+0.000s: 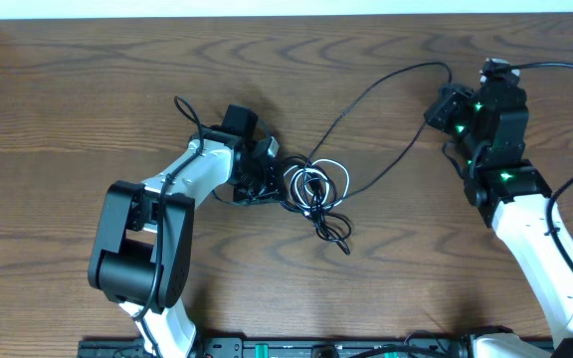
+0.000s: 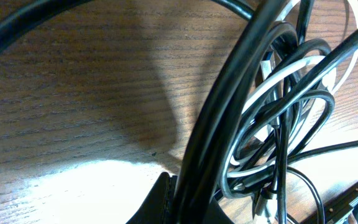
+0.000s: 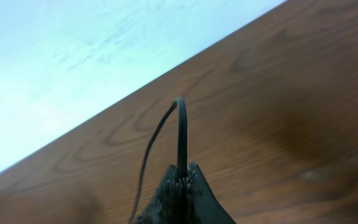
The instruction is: Untangle cables
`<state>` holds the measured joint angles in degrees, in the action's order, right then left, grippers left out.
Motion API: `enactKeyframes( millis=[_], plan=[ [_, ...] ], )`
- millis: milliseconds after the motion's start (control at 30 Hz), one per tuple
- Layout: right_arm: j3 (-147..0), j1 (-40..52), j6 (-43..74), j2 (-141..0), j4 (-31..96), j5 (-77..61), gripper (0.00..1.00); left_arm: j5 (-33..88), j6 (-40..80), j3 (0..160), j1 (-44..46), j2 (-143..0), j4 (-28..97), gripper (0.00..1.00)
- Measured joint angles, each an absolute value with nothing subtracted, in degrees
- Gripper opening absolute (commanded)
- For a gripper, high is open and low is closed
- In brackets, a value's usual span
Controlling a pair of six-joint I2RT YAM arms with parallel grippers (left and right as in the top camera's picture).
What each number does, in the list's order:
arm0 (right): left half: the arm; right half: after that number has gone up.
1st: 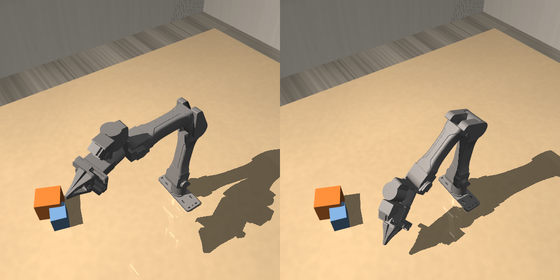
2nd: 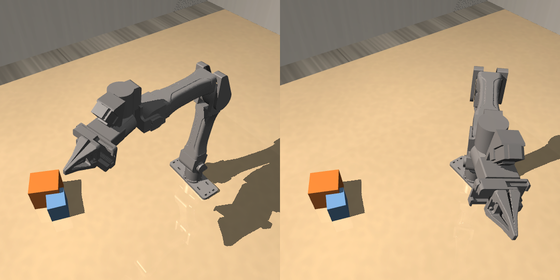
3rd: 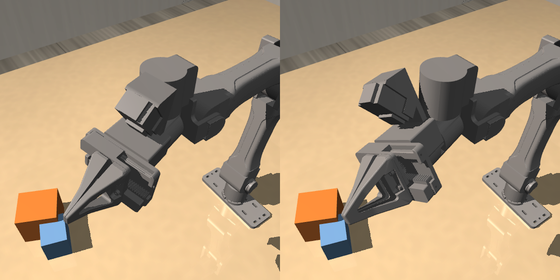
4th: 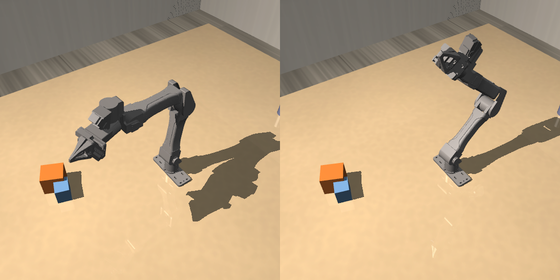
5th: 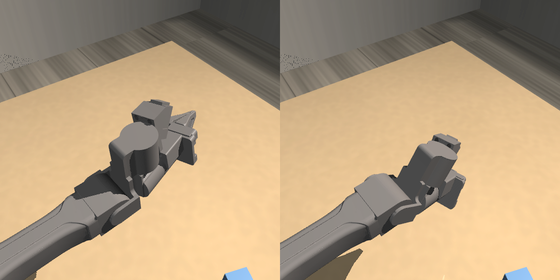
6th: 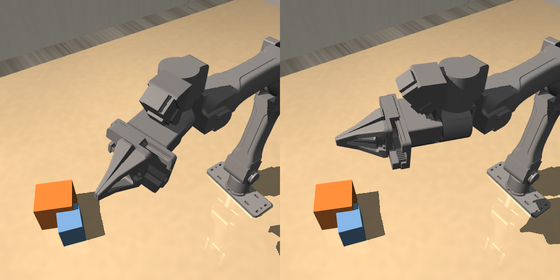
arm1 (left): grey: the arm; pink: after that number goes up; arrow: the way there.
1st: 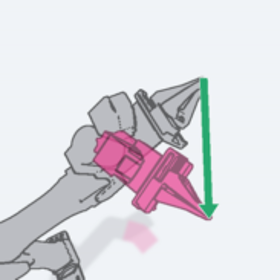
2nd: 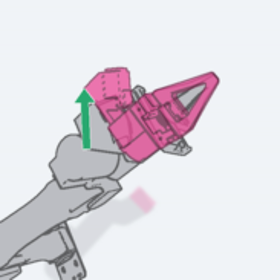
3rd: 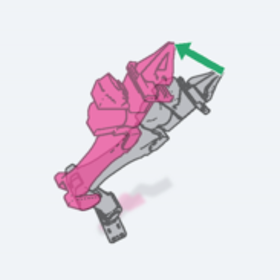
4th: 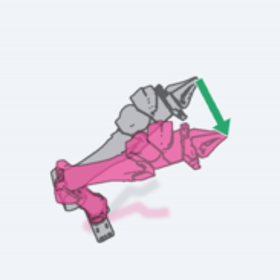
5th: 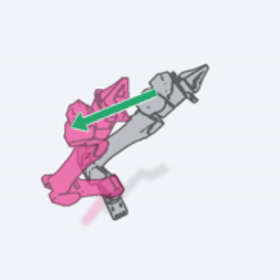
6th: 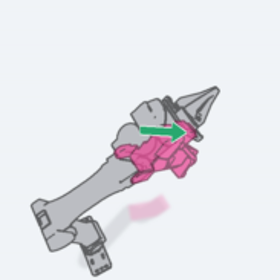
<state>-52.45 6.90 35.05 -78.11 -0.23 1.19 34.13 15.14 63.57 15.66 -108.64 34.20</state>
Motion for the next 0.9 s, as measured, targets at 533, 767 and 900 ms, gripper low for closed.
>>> enactKeyframes(
  millis=[533, 767, 900],
  plan=[
    [-52.8, 9.8, 24.3, -78.3, 24.0, -23.6, 0.68, 34.1, 15.1, 63.6, 15.7, -108.6, 34.3, 0.07],
    [-49.1, 17.6, 41.9, -80.7, 32.0, -19.6, 0.72, 34.1, 15.1, 63.6, 15.7, -108.6, 34.3, 0.07],
    [-44.1, 20.8, 53.9, -81.6, 28.4, -18.3, 0.62, 34.1, 15.1, 63.6, 15.7, -108.6, 34.3, 0.07]
  ],
)
